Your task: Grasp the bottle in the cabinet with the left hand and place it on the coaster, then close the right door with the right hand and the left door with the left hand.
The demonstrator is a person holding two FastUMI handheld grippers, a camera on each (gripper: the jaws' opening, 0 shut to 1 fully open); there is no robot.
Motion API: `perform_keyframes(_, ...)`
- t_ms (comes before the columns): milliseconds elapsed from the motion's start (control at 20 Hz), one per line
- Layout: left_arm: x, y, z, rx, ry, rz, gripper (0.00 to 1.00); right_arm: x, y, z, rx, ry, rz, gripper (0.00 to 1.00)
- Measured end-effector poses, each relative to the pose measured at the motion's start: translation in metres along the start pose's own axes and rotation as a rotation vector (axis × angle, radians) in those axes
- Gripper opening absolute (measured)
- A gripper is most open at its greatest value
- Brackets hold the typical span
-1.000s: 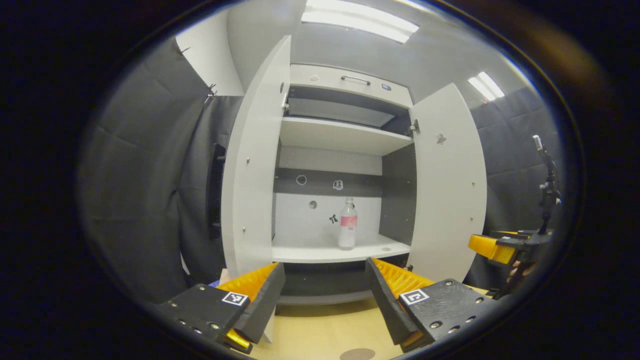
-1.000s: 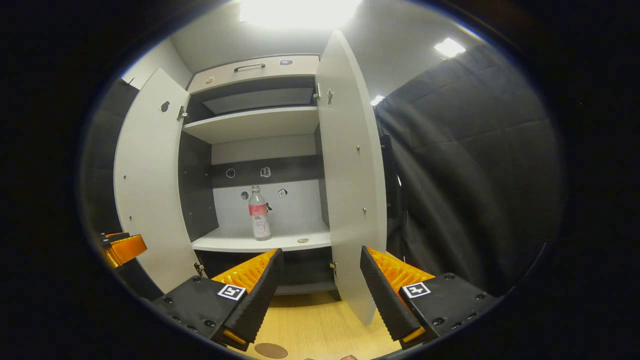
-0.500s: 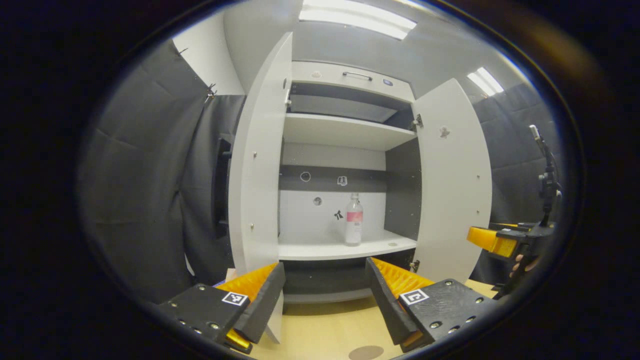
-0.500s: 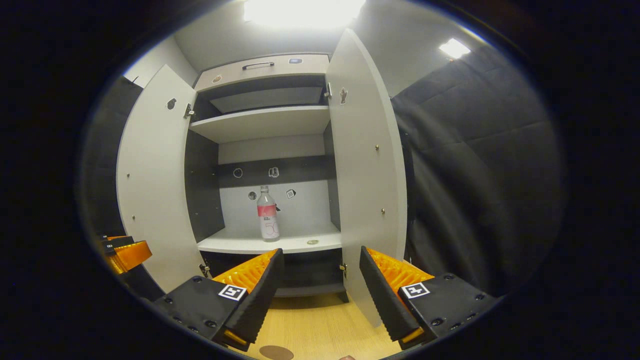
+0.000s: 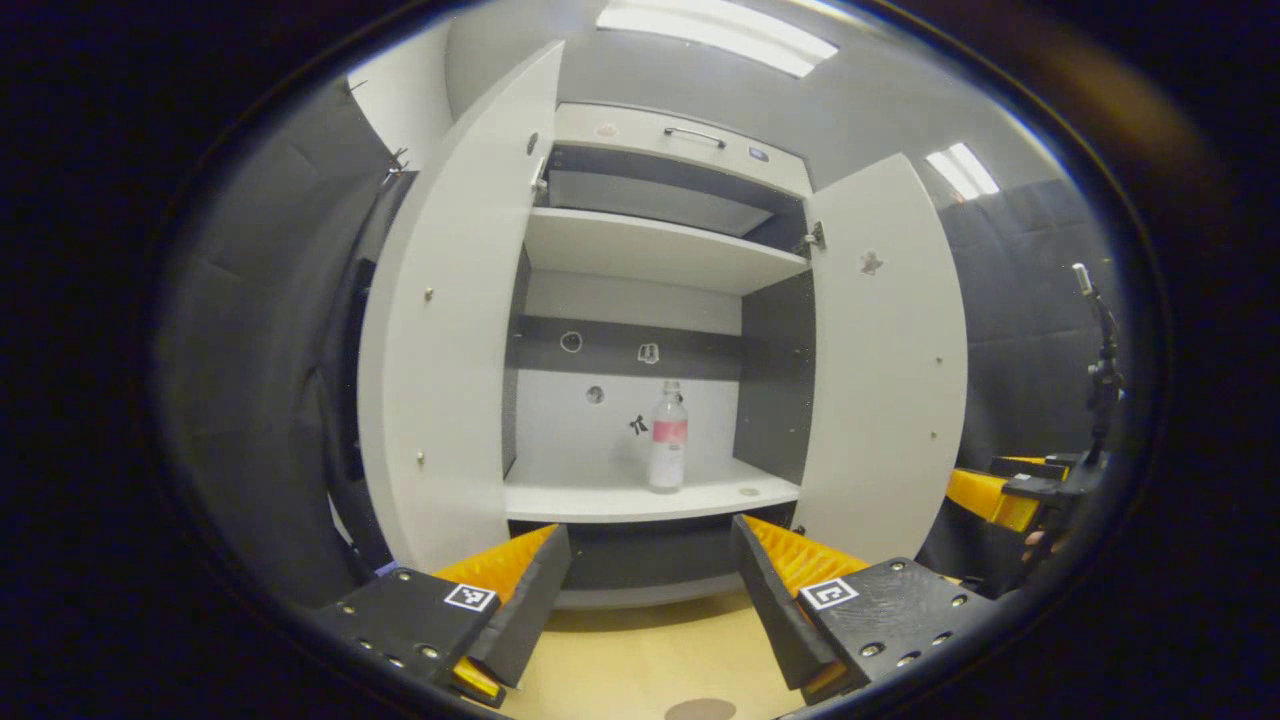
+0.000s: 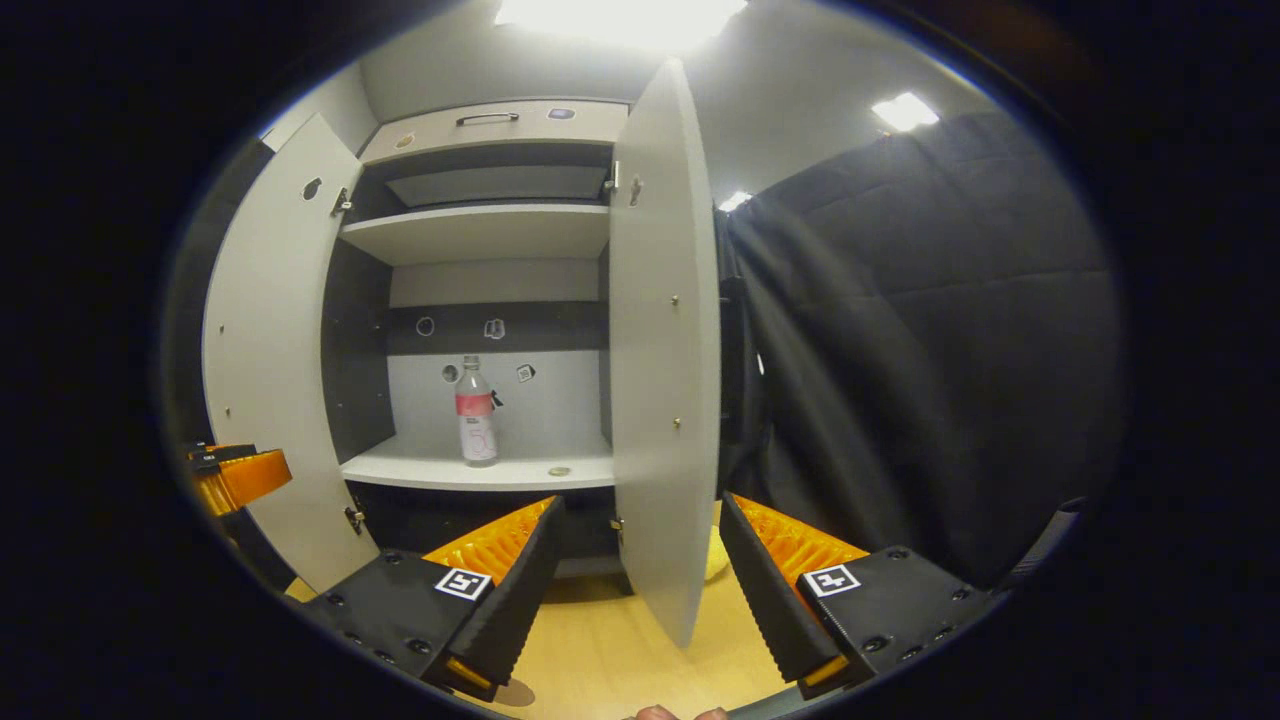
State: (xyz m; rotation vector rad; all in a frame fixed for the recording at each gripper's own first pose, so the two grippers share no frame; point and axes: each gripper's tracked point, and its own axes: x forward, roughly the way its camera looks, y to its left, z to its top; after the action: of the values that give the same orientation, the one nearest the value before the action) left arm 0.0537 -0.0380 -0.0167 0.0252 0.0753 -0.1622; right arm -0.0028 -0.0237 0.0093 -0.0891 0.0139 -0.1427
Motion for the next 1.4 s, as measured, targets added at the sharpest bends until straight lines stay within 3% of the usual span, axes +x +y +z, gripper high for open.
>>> perform_keyframes(100, 0.025, -0.008, 0.003, -0.002, 0.002, -0.025, 0.94, 0.000, -0.020, 0.004, -0.004, -0.004, -0.037, 0.92)
perform_keyframes(150, 0.037, -0.011, 0.004, -0.002, 0.005, -0.039, 0.94, 0.002, -0.031, 0.005, -0.009, -0.004, -0.058, 0.97)
perform_keyframes(250, 0.064, -0.018, 0.007, 0.010, 0.012, -0.072, 0.94, 0.010, -0.052, 0.007, -0.027, -0.011, -0.107, 0.97)
perform_keyframes(350, 0.094, -0.016, 0.009, 0.044, 0.023, -0.066, 0.94, 0.023, -0.073, 0.006, -0.024, -0.001, -0.158, 0.97)
perform_keyframes(400, 0.108, -0.014, 0.010, 0.061, 0.024, -0.058, 0.94, 0.028, -0.083, 0.007, -0.015, -0.005, -0.181, 0.92)
perform_keyframes(500, 0.137, -0.011, 0.018, 0.071, 0.008, -0.052, 0.94, 0.039, -0.100, 0.009, -0.002, -0.027, -0.220, 0.97)
perform_keyframes(550, 0.153, -0.010, 0.019, 0.070, 0.008, -0.045, 0.94, 0.044, -0.108, 0.007, 0.001, -0.027, -0.231, 0.92)
perform_keyframes(600, 0.168, -0.006, 0.020, 0.069, 0.008, -0.033, 0.94, 0.049, -0.114, 0.008, 0.003, -0.030, -0.241, 0.97)
perform_keyframes(700, 0.196, -0.003, 0.021, 0.067, 0.011, -0.019, 0.94, 0.058, -0.132, 0.009, 0.000, -0.042, -0.267, 0.97)
perform_keyframes(750, 0.209, -0.001, 0.021, 0.066, 0.016, -0.014, 0.94, 0.062, -0.138, 0.008, 0.002, -0.043, -0.280, 0.92)
perform_keyframes(1000, 0.267, 0.006, 0.009, 0.041, 0.047, 0.025, 0.94, 0.087, -0.159, -0.002, 0.023, -0.011, -0.313, 0.97)
perform_keyframes(1400, 0.338, -0.013, -0.007, 0.112, 0.068, -0.011, 0.94, 0.109, -0.188, -0.010, 0.016, 0.001, -0.358, 0.92)
